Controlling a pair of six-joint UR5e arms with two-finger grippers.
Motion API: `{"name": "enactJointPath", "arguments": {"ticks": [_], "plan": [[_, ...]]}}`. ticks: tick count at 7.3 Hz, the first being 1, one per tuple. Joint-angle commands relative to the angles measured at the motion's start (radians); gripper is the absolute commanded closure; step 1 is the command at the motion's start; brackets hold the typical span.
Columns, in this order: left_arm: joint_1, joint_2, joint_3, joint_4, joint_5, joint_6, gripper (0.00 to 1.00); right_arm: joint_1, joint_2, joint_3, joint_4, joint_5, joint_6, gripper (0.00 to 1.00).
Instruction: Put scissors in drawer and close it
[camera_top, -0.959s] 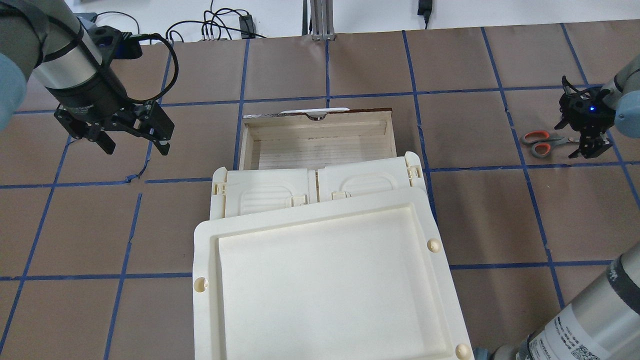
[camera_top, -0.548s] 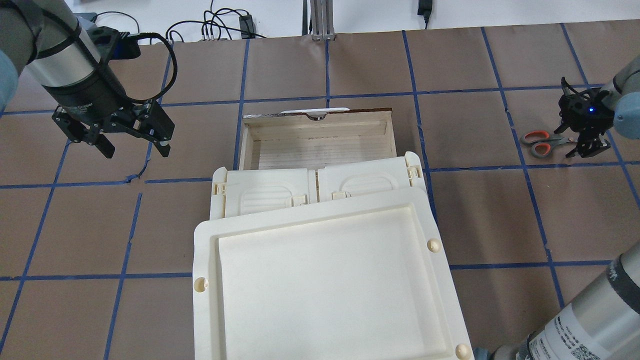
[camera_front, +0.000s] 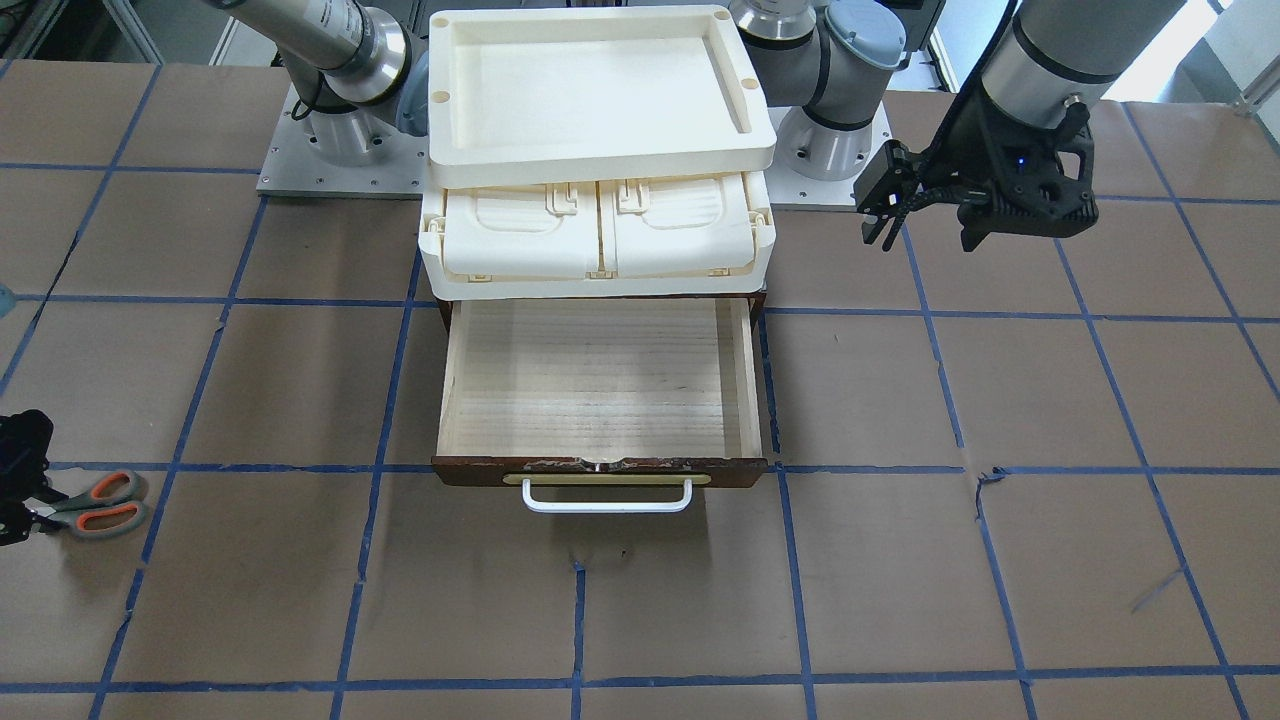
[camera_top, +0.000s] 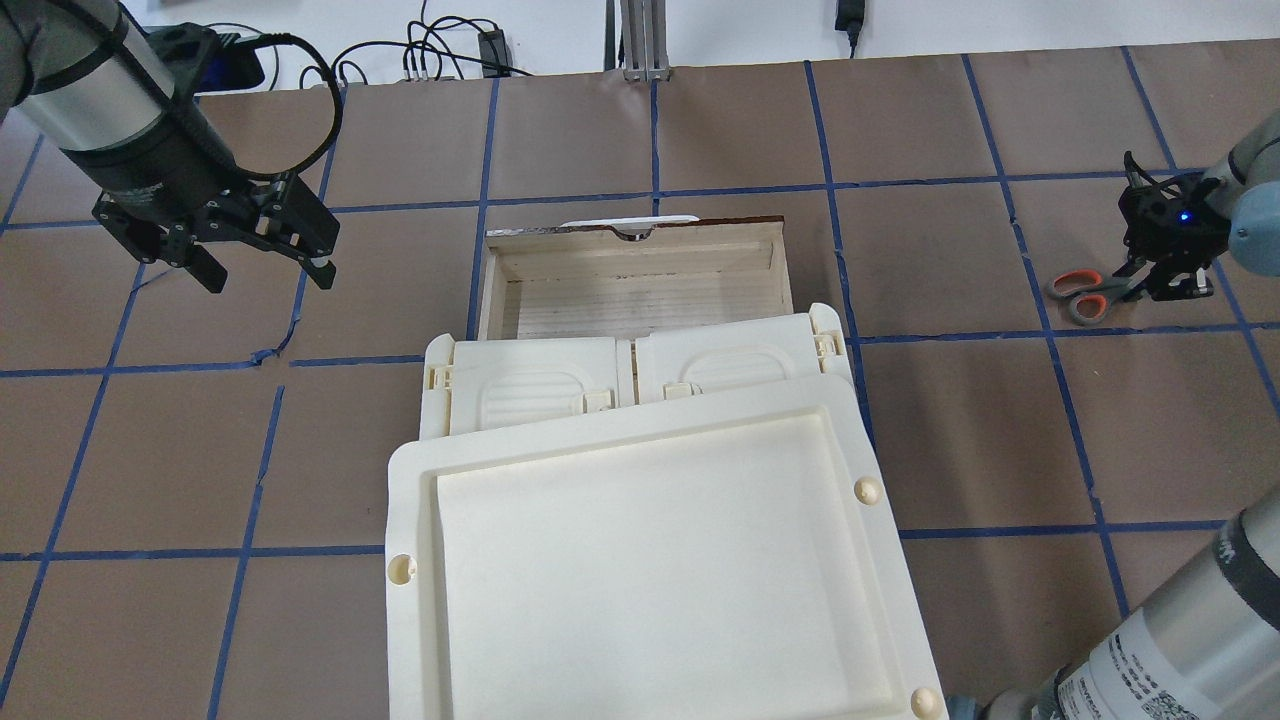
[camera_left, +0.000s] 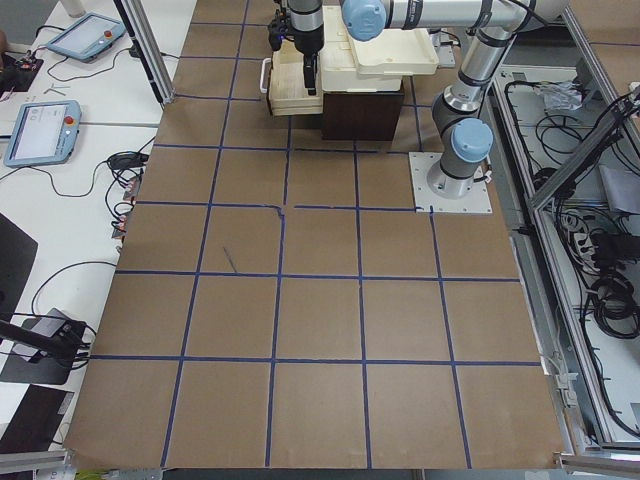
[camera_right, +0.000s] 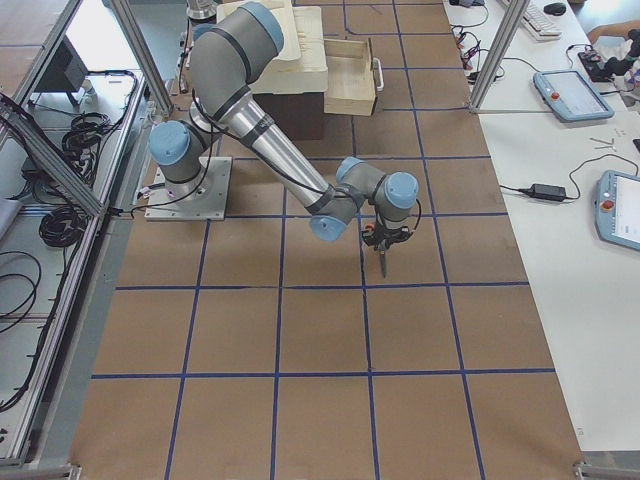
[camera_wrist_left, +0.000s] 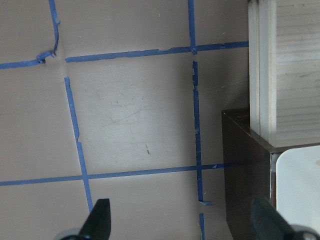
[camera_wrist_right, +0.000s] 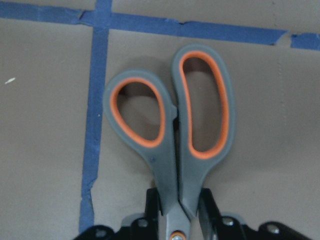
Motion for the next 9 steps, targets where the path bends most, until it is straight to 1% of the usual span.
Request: {"name": "enactJointPath", "arguments": {"ticks": [1, 2, 4, 5, 6, 7, 8, 9], "plan": [[-0.004, 0.006, 0.024, -0.05, 0.013, -0.019, 0.0, 0.01, -0.039, -0.007, 0.005, 0.001, 0.061, 0.97], [0.0, 0.006, 0.023, -0.043, 0.01, -0.028, 0.0, 0.026, -0.104, -0.005, 0.025, 0.003, 0.074, 0.99], [0.011, 0.005, 0.024, -0.024, -0.027, -0.088, 0.0, 0.142, -0.206, -0.005, 0.038, -0.02, 0.217, 0.99], [0.008, 0.005, 0.01, -0.029, -0.012, -0.076, 0.0, 0.186, -0.272, -0.008, 0.129, -0.012, 0.3, 0.99], [0.009, 0.005, 0.01, -0.027, -0.012, -0.076, 0.0, 0.242, -0.31, -0.007, 0.178, -0.008, 0.38, 0.99], [0.012, 0.005, 0.007, -0.023, -0.015, -0.064, 0.0, 0.323, -0.338, -0.008, 0.194, -0.011, 0.419, 0.99], [0.028, 0.003, 0.004, 0.04, -0.022, -0.056, 0.0, 0.423, -0.381, -0.011, 0.2, -0.008, 0.48, 0.99], [0.028, 0.005, 0.001, 0.049, -0.022, -0.029, 0.0, 0.548, -0.401, -0.03, 0.226, -0.009, 0.607, 0.99]]}}
